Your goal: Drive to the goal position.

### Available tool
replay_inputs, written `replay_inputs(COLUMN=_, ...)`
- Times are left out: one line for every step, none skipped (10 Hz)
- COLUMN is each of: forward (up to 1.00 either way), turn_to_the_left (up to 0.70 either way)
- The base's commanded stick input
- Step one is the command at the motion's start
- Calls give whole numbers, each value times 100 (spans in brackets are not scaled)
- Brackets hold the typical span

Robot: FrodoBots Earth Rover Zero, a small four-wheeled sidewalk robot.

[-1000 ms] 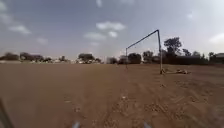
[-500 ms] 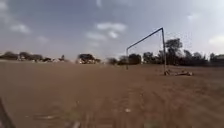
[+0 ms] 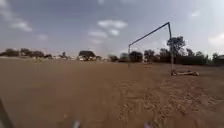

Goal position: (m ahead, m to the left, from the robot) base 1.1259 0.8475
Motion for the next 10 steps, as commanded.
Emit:
replay_inputs(forward=100, turn_to_the_left=0)
replay_inputs(forward=100, turn_to_the_left=0)
replay_inputs(forward=100, turn_to_the_left=0)
replay_inputs(forward=100, turn_to_the_left=0)
replay_inputs(forward=100, turn_to_the_left=0)
replay_inputs(forward=100, turn_to_the_left=0)
replay_inputs(forward=100, turn_to_the_left=0)
replay_inputs(forward=100, turn_to_the_left=0)
replay_inputs(forward=100, turn_to_the_left=0)
replay_inputs(forward=100, turn_to_the_left=0)
